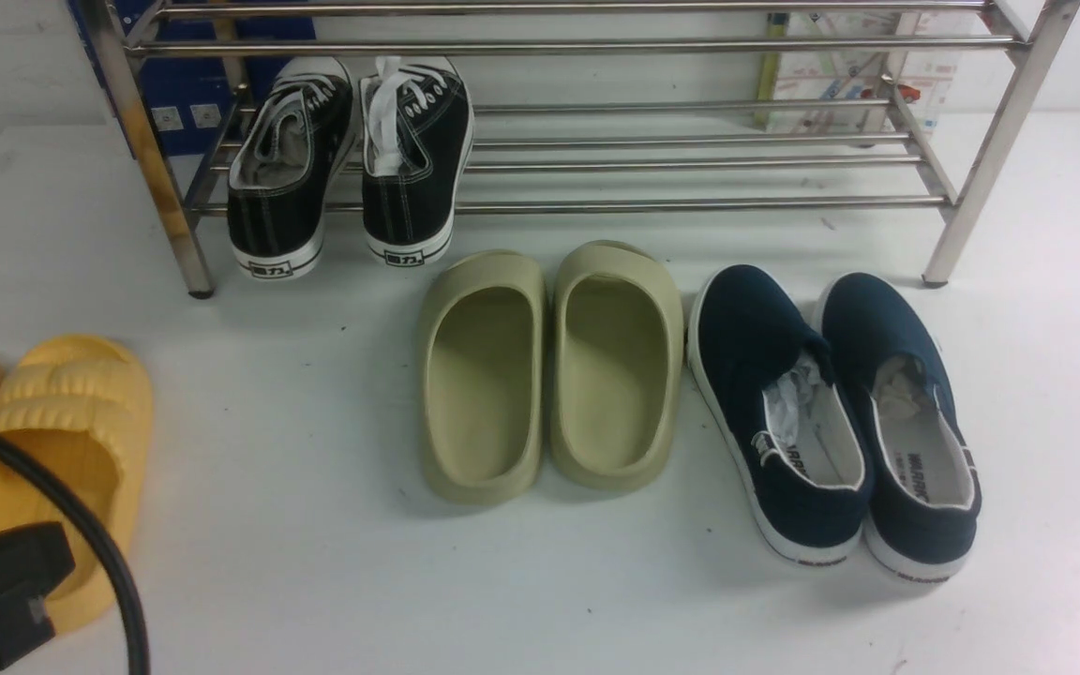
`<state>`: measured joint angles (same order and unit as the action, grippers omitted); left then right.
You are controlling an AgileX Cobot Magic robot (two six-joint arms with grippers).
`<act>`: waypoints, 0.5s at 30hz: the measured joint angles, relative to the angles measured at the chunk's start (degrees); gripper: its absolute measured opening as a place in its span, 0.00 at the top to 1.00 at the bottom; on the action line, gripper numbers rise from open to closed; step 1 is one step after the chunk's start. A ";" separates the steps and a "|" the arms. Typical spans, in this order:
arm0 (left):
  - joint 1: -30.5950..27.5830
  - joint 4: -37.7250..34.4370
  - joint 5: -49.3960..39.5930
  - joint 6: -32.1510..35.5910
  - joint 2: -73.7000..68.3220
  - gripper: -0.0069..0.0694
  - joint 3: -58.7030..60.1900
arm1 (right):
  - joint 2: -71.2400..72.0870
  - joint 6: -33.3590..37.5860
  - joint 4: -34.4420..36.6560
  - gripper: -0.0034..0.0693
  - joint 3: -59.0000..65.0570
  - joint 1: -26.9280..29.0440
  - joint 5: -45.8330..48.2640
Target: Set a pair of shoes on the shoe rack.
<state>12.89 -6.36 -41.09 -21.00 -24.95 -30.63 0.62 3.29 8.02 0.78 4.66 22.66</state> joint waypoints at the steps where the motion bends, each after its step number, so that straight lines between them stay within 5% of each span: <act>1: 0.00 -0.15 -0.01 0.00 0.05 0.93 0.41 | 0.00 0.00 0.00 0.62 0.00 0.00 0.00; 15: -7.92 -2.87 8.19 -0.06 18.97 0.93 18.77 | 0.00 0.00 0.00 0.62 0.00 0.00 0.00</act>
<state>4.97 -9.23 -32.90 -21.06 -5.98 -11.85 0.62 3.29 8.02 0.78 4.66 22.66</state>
